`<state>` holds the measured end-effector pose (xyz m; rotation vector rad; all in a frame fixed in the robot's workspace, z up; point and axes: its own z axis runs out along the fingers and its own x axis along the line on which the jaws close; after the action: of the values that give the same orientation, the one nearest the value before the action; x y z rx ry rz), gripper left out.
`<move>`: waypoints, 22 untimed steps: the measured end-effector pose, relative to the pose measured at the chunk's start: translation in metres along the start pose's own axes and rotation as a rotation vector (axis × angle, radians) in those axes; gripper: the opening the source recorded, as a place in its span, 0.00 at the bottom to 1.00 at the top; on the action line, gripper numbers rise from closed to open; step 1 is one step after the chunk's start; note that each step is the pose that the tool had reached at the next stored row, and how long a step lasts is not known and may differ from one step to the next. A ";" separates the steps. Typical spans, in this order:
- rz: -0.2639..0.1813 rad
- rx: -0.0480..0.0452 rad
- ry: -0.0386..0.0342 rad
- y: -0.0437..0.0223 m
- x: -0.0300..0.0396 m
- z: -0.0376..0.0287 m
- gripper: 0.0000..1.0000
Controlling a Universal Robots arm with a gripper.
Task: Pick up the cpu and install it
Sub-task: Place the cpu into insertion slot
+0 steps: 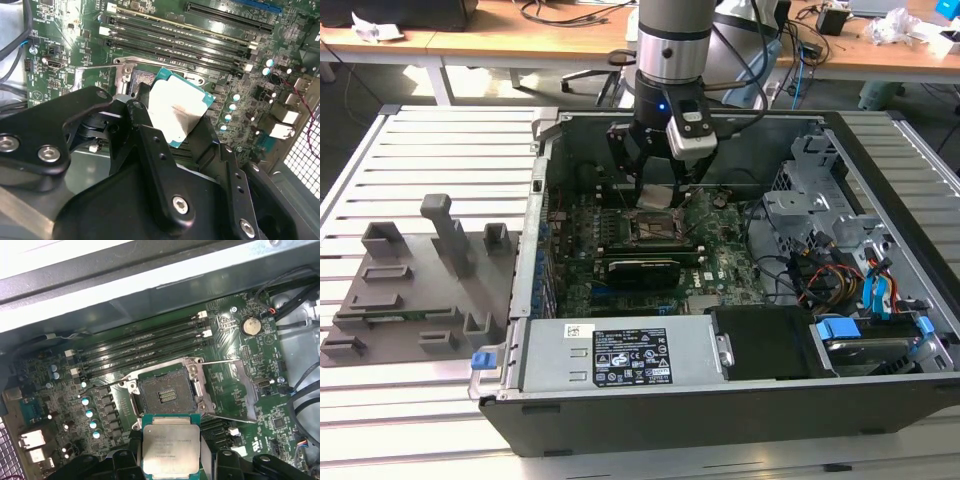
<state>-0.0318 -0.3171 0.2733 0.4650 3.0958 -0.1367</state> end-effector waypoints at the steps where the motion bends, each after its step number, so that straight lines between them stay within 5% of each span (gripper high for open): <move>1: 0.005 0.0001 0.0004 0.0000 0.0000 0.0000 0.55; 22: 0.121 0.0026 0.0103 0.0000 0.0000 0.0000 0.55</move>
<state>-0.0318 -0.3171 0.2733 0.6535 3.0669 -0.1375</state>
